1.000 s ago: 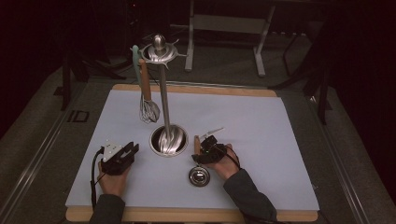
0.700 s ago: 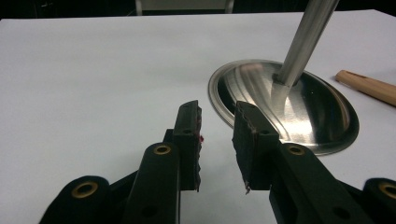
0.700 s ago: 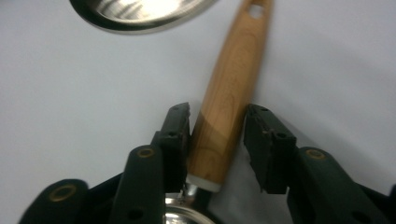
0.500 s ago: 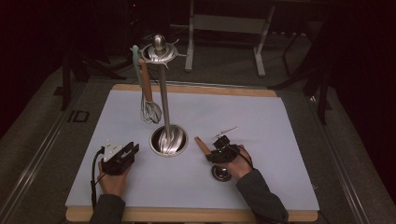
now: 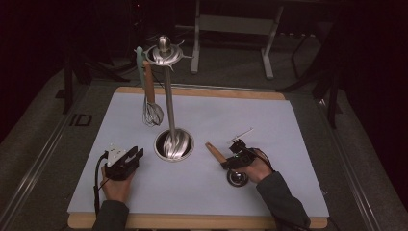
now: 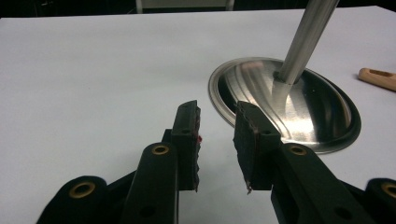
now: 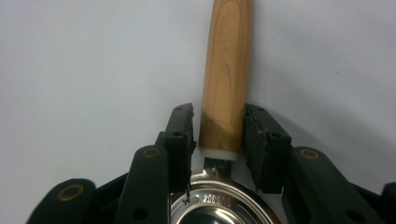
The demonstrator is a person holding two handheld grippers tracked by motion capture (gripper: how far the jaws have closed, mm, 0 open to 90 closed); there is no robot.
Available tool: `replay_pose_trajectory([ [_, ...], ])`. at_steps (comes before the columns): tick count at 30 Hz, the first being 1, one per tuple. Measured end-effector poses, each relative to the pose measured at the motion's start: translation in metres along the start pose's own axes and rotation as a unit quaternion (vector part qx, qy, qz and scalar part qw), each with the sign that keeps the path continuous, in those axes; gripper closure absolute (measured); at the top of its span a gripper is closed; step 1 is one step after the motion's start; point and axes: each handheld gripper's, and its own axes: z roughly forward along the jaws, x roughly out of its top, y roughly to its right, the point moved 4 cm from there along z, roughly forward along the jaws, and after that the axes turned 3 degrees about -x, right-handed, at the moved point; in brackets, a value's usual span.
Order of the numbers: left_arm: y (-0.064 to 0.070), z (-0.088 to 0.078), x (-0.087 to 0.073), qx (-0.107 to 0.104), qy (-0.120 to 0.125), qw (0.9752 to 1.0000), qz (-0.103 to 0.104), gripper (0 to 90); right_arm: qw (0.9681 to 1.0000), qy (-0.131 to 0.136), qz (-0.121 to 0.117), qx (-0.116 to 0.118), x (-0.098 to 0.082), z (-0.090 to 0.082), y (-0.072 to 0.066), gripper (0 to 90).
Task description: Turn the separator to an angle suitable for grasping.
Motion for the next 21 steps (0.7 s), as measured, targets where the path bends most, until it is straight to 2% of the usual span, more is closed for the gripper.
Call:
replay_pose_trajectory([
  [4, 0.000, 0.000, 0.000, 0.000, 0.000, 1.0000, -0.001, 70.6, 0.9998, -0.015, -0.003, 0.015, 0.002, 0.000, -0.003, 65.2],
  [9, 0.000, 0.000, 0.000, 0.000, 0.000, 1.0000, -0.001, 70.5, 0.9993, -0.019, -0.016, 0.029, 0.004, 0.000, -0.009, 67.7],
  [14, 0.000, 0.000, 0.000, 0.000, 0.000, 1.0000, -0.001, 70.5, 0.9982, -0.039, -0.034, 0.030, 0.006, 0.001, -0.014, 70.5],
  [18, 0.000, 0.000, 0.000, 0.001, -0.001, 1.0000, 0.000, 70.5, 0.9968, -0.061, -0.049, 0.018, 0.011, 0.003, -0.019, 70.3],
  [21, 0.000, 0.000, 0.000, 0.001, -0.001, 1.0000, 0.000, 70.5, 0.9955, -0.076, -0.053, 0.018, 0.015, 0.005, -0.020, 69.6],
])
